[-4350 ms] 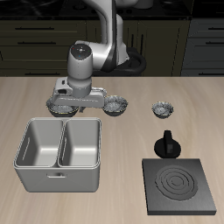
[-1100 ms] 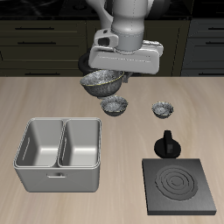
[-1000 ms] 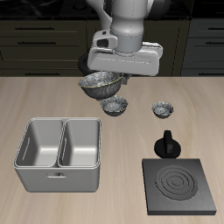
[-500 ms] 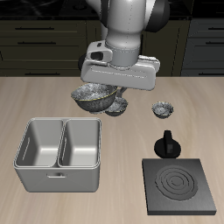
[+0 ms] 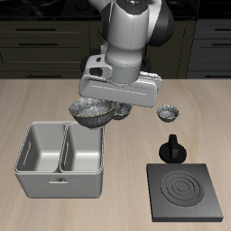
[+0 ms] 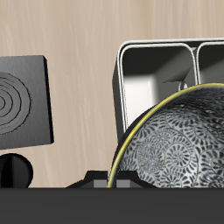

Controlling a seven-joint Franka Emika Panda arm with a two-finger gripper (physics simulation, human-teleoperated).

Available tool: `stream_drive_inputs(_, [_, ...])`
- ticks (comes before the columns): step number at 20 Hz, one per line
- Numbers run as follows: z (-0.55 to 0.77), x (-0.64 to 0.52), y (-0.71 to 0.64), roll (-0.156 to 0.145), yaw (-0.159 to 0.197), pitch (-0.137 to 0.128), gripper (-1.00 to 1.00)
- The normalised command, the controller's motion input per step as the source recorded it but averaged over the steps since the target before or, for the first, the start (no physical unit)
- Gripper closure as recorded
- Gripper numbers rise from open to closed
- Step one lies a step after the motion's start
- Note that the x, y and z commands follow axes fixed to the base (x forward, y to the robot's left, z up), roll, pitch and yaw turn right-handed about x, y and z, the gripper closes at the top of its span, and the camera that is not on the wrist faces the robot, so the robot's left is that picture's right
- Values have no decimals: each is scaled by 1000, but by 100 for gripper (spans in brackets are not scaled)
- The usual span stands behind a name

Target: Place the largest bowl in the left side of the drainer and the medium bowl in the right side

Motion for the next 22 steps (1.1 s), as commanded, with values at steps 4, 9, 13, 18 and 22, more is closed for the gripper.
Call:
stream_drive_inputs(4, [-108,63,44,-8,-4,15,100])
stream_drive_inputs(9, [-192,68,-95,-19,-4,21,100])
stream_drive_inputs(13, [-139,22,-80,-12,-3,18,100])
stream_drive_inputs(18, [-69,3,-57,-13,13,10,100])
stream_drive_inputs(22, [-107,-24,-29,-49,26,24,-100])
